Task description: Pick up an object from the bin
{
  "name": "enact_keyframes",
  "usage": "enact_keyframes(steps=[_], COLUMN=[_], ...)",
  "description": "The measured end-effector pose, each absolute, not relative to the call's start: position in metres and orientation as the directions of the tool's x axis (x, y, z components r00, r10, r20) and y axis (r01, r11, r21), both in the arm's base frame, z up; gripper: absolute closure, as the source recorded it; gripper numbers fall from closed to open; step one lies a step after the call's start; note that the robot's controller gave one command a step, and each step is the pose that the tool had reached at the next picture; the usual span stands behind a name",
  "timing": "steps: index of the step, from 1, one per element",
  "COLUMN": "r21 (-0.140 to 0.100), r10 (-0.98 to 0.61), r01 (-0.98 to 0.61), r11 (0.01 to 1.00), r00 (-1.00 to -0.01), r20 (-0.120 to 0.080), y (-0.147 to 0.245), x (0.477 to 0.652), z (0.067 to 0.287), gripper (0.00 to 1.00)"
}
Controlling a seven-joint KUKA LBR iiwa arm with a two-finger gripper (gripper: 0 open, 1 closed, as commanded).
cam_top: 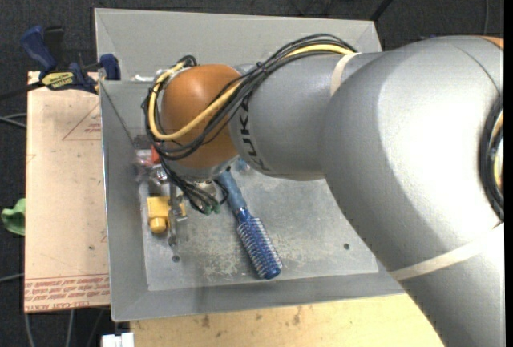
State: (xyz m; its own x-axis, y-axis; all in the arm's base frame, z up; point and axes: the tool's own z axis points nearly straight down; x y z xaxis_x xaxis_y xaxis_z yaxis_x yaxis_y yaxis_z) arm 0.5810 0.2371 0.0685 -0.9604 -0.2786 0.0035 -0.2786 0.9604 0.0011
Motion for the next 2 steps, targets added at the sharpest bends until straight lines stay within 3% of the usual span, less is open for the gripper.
enact_keyframes(steps=[1,2], r21=[0.002,0.002], r10=[-0.276,-0.192], r01=[-0.276,-0.192], r11=[0.961,0.981], r00=[-0.961,-0.981], r20=[-0.001,-0.011], y=[0.237,0.196], x=[0.582,0.571], z=[0.071,0.214], gripper=[1.00,1.00])
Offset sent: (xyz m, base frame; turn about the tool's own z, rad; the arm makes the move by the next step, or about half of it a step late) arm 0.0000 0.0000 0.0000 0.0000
